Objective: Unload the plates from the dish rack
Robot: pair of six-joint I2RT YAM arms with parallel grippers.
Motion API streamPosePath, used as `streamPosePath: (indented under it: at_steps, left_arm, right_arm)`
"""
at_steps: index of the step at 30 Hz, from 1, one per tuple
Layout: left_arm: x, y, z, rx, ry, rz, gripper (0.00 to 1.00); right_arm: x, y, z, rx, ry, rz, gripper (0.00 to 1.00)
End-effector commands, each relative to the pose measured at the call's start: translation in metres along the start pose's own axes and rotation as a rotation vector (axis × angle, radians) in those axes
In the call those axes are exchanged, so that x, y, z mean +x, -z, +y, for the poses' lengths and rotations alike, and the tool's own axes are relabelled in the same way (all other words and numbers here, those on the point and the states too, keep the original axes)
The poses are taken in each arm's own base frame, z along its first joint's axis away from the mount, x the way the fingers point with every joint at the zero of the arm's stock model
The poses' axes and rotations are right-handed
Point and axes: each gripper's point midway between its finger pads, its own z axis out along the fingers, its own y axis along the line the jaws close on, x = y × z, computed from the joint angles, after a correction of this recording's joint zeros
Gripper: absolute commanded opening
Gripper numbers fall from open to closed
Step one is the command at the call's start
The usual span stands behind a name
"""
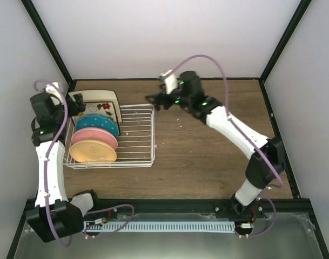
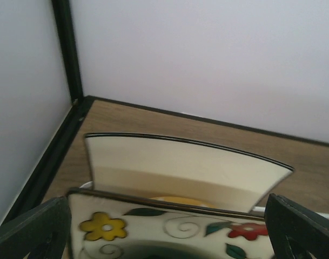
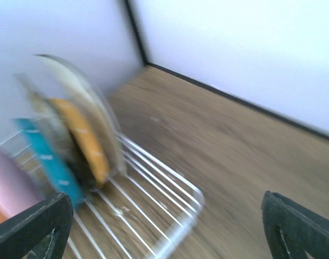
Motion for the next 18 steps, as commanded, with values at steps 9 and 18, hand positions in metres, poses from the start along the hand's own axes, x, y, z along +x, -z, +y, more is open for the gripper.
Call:
streamPosePath:
  at_steps: [9, 18]
  left_arm:
    - [0.020, 0.021, 0.052, -0.026, 0.196, 0.018, 1.00]
    - [0.031, 0.011, 0.053, 0.011, 0.218, 0.050, 1.00]
  right_arm:
    - [0.034, -0.047, 0.213, -0.445, 0.401, 0.028, 0.75]
    - [0.065, -0.063, 0.260, -0.513, 0.506, 0.013, 0.63]
